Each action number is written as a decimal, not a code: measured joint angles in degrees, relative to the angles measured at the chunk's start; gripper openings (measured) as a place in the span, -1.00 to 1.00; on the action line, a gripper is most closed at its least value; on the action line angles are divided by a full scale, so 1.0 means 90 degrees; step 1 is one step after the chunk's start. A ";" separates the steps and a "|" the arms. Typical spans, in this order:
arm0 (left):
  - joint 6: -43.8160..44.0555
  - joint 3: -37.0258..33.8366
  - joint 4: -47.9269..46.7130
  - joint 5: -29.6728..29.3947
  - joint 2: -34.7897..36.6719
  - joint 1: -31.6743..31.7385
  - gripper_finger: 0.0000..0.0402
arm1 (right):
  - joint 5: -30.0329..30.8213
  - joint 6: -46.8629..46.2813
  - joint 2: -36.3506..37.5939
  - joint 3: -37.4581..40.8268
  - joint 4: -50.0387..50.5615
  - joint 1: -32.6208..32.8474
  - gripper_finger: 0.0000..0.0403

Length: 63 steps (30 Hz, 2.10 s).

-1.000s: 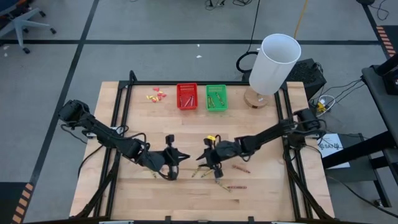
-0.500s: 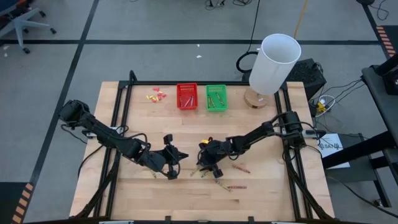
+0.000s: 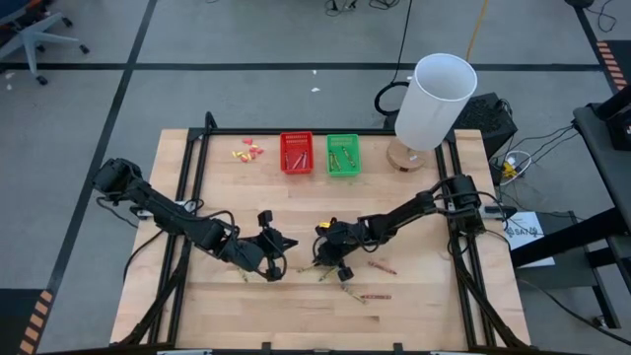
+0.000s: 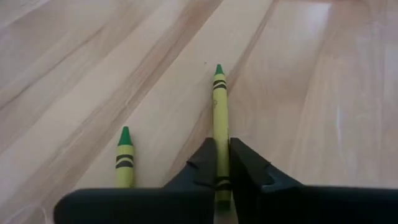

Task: Sort crayons
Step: Put the green crayon into the green bin

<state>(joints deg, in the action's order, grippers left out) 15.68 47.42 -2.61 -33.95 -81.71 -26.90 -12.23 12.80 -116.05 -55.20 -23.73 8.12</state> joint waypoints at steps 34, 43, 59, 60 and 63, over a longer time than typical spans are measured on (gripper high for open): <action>-0.0279 -0.0007 -0.0167 -0.0240 -0.0002 0.0047 -0.97 | 0.1193 0.1108 0.3357 0.0022 0.2778 -0.0015 -0.98; -0.0340 -0.0007 -0.0151 -0.0430 -0.0002 0.0249 -0.97 | 0.2462 0.1316 0.4454 0.0022 0.3576 -0.0015 -0.98; -0.0328 -0.0007 -0.0154 -0.0430 -0.0002 0.0327 -0.97 | 0.4168 0.4294 0.4888 0.0022 0.3949 -0.0019 -0.98; -0.0328 -0.0007 -0.0156 -0.0428 -0.0002 0.0333 -0.97 | 0.4311 0.4376 0.4886 0.0022 0.3954 -0.0019 -0.98; -0.0330 -0.0007 -0.0156 -0.0430 -0.0002 0.0331 -0.97 | 0.4560 0.4465 0.4891 0.0021 0.3957 -0.0019 -0.98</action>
<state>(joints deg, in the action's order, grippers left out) 12.71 47.35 -4.01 -37.82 -81.73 -23.92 28.81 52.98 -72.03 -55.01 11.89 7.94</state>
